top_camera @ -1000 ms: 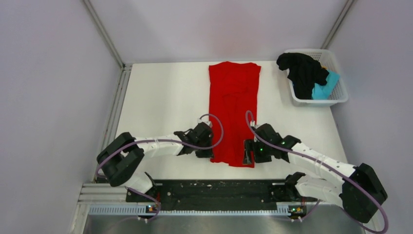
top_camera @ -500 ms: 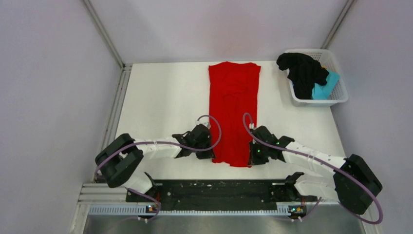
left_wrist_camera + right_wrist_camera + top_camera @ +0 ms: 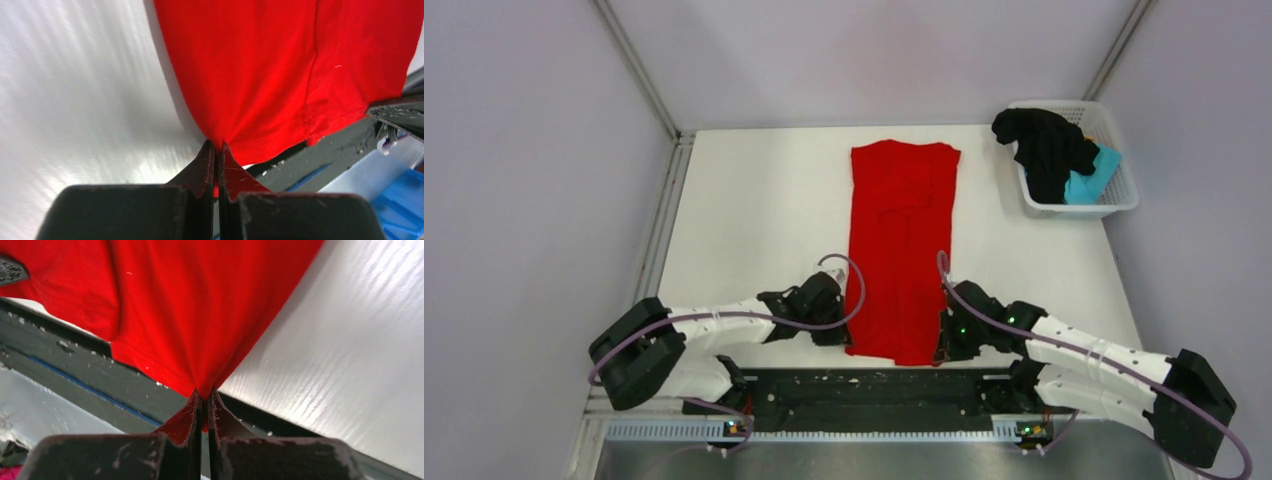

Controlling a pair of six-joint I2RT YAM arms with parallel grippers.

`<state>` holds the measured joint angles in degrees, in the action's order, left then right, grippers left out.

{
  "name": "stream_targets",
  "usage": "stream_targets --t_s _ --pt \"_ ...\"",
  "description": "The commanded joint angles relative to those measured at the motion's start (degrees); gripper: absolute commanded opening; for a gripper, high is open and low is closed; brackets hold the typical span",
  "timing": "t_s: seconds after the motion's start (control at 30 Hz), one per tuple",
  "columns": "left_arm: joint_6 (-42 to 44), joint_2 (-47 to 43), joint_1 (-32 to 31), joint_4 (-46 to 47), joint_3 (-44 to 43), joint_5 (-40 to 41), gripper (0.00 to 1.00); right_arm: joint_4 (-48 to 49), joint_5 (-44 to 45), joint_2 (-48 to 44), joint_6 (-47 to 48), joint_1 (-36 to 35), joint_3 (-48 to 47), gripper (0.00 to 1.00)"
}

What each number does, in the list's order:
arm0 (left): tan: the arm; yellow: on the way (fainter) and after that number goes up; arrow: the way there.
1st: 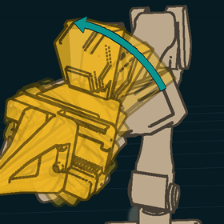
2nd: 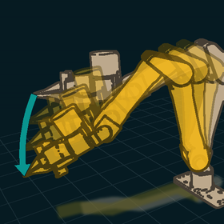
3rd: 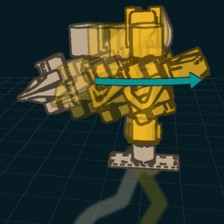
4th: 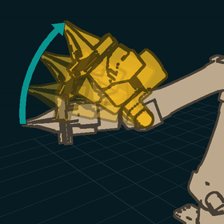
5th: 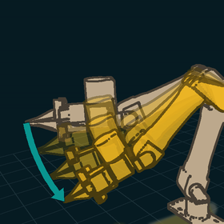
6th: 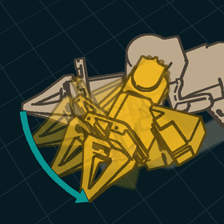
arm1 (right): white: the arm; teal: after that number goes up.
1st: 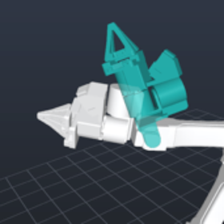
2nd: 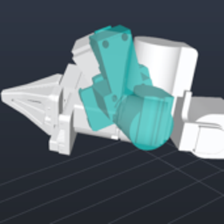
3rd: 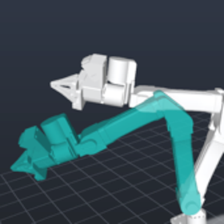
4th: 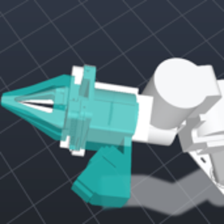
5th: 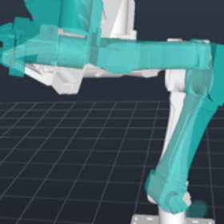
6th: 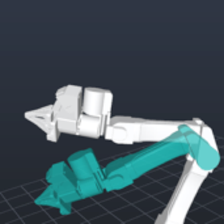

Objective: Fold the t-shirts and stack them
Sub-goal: Grab the bottom of the folded rectangular tshirt with both arms, then fold the folded rectangular tshirt in 1/3 of the way

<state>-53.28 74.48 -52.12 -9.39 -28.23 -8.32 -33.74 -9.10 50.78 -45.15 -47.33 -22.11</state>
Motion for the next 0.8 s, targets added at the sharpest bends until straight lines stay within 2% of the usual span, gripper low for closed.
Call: stream_targets --t_s 0.0,0.17,0.3,0.53,0.67,0.77 --pt "0.1 0.8 -2.4 -0.3 2.0 -3.8 0.0 -1.4 1.2 -0.7 -3.7 -4.1 -1.0 0.0" --pt "-0.2 -0.7 -2.4 -4.7 -0.2 0.2 0.0 -1.9 7.7 -1.2 -2.4 -4.4 -2.9 0.0" --pt "2.1 -0.8 -2.3 -12.1 -8.2 7.1 0.0 -2.0 12.7 -0.7 -0.9 -4.3 -7.2 0.0" --pt "4.9 4.8 2.5 -15.8 -20.7 12.4 0.0 -2.2 28.0 1.2 0.3 -4.2 -16.3 0.0" --pt "8.1 8.7 7.6 -13.4 -26.7 8.8 0.0 1.7 34.0 5.1 1.7 -3.0 -20.0 0.0" --pt "10.9 12.7 10.2 -14.2 -33.2 8.7 0.0 6.9 33.9 8.1 3.8 1.4 -21.2 0.0"
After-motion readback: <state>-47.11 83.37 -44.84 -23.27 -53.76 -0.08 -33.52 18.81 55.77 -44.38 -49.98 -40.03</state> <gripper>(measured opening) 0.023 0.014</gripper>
